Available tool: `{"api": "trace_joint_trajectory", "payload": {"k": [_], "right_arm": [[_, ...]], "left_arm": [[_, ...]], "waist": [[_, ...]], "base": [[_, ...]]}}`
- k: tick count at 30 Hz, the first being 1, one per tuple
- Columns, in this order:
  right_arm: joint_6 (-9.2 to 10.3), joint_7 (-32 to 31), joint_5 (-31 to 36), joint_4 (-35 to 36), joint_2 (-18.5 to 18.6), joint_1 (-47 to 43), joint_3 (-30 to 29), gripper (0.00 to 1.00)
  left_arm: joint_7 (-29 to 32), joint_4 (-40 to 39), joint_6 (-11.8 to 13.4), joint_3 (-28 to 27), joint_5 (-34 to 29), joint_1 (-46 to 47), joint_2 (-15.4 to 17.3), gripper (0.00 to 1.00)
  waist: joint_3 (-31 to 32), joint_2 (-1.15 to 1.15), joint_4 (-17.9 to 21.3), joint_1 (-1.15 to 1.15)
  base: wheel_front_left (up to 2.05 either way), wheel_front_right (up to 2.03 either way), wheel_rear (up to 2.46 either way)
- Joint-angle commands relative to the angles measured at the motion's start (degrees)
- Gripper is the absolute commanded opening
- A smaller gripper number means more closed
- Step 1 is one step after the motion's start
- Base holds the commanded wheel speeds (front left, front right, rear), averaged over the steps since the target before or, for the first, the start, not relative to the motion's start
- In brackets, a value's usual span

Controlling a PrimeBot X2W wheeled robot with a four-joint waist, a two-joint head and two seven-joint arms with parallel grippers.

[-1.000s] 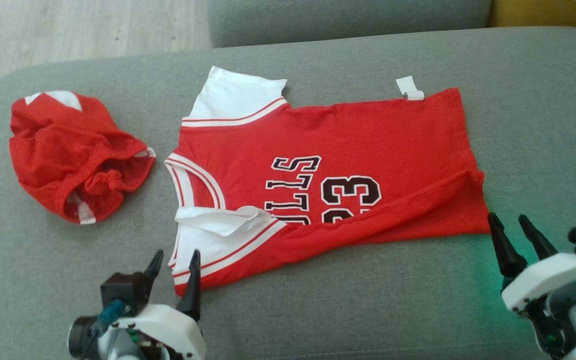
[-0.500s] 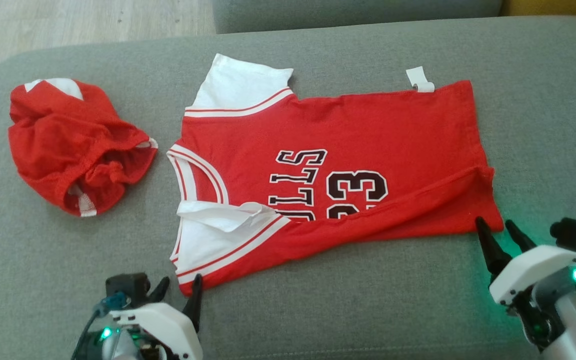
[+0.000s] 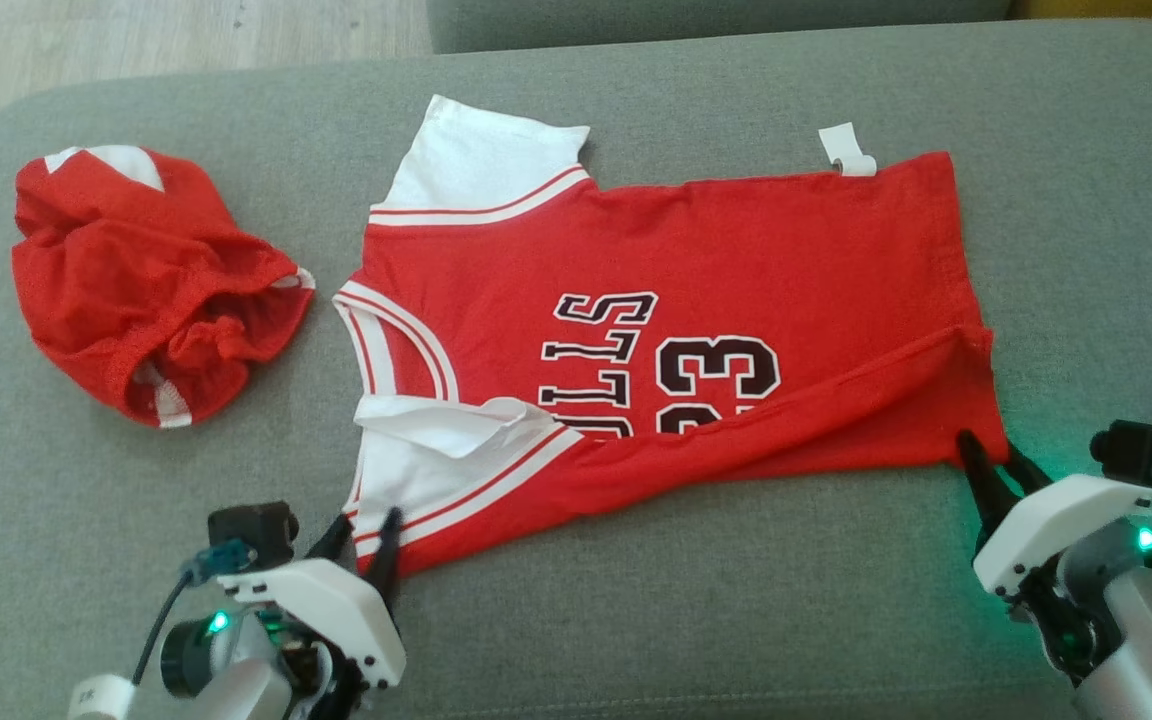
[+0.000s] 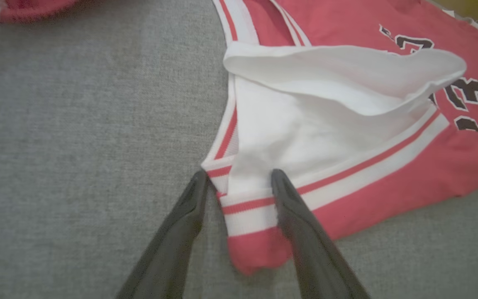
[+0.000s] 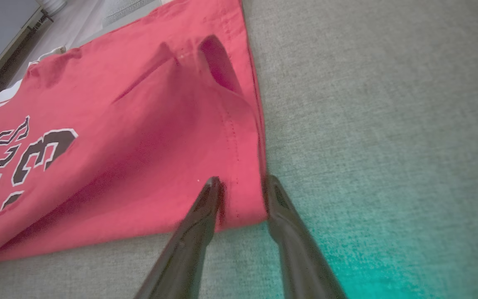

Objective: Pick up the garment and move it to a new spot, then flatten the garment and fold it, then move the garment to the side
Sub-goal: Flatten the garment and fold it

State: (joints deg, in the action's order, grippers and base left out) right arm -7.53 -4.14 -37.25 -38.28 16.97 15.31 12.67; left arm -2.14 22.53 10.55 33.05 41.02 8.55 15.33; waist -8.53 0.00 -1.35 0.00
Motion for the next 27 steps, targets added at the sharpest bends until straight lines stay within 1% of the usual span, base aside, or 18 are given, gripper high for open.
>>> {"api": "trace_joint_trajectory", "payload": {"k": [1,2,3,6,9,11,14,21,24,27], "right_arm": [[0.04,0.0,-0.4,0.8,0.5,1.4,1.6,0.36],[0.04,0.0,-0.4,0.8,0.5,1.4,1.6,0.36],[0.04,0.4,-0.5,1.0,0.5,1.4,1.8,0.00],[0.04,1.6,-0.9,1.2,0.7,1.7,2.4,0.00],[0.04,2.2,-1.5,1.4,1.4,1.5,2.5,0.00],[0.04,1.7,-1.9,1.7,2.2,1.0,2.5,0.00],[0.04,-0.7,-2.3,3.0,4.1,-0.6,2.7,0.00],[0.04,-9.4,-3.1,8.6,8.4,-7.2,1.4,0.00],[0.04,-12.7,-2.8,11.8,9.1,-10.4,-0.1,0.00],[0.04,-15.1,-2.0,14.3,9.0,-13.0,-2.0,0.00]], "left_arm": [[-0.4,-0.2,-0.5,-1.6,0.6,2.3,0.0,0.24],[-0.4,-0.2,-0.5,-1.6,0.6,2.3,0.0,0.24],[-0.5,0.3,-0.8,-1.6,0.8,2.4,-0.2,0.00],[-1.7,1.1,-1.4,-2.1,1.2,2.8,-0.2,0.00],[-2.2,0.9,-1.7,-2.5,1.3,2.7,0.5,0.00],[-2.0,0.1,-1.8,-2.7,1.5,2.4,1.3,0.00],[-0.6,-1.8,-1.6,-3.1,1.9,1.7,3.1,0.00],[7.5,-9.7,1.0,-2.2,2.5,-2.2,8.1,0.00],[11.5,-14.0,2.6,-1.6,3.1,-4.7,10.0,0.00],[15.0,-17.7,4.5,-1.1,3.8,-6.9,11.3,0.00]], "waist": [[0.1,0.00,0.0,0.00],[0.1,0.00,0.0,0.00],[0.2,0.00,0.0,0.00],[0.8,0.00,0.1,0.00],[1.9,0.00,0.3,0.00],[2.7,0.00,0.3,0.00],[3.8,0.00,0.5,0.00],[5.2,0.00,1.7,0.00],[5.3,0.00,2.5,0.00],[5.3,0.00,3.1,0.00]], "base": [[0.00,0.00,0.00],[0.00,0.00,0.00],[0.00,0.00,0.00],[0.00,0.00,0.00],[0.00,0.00,0.00],[0.00,0.00,0.00],[0.00,0.00,0.00],[0.00,0.00,0.00],[0.00,0.00,0.00],[0.00,0.00,0.00]]}}
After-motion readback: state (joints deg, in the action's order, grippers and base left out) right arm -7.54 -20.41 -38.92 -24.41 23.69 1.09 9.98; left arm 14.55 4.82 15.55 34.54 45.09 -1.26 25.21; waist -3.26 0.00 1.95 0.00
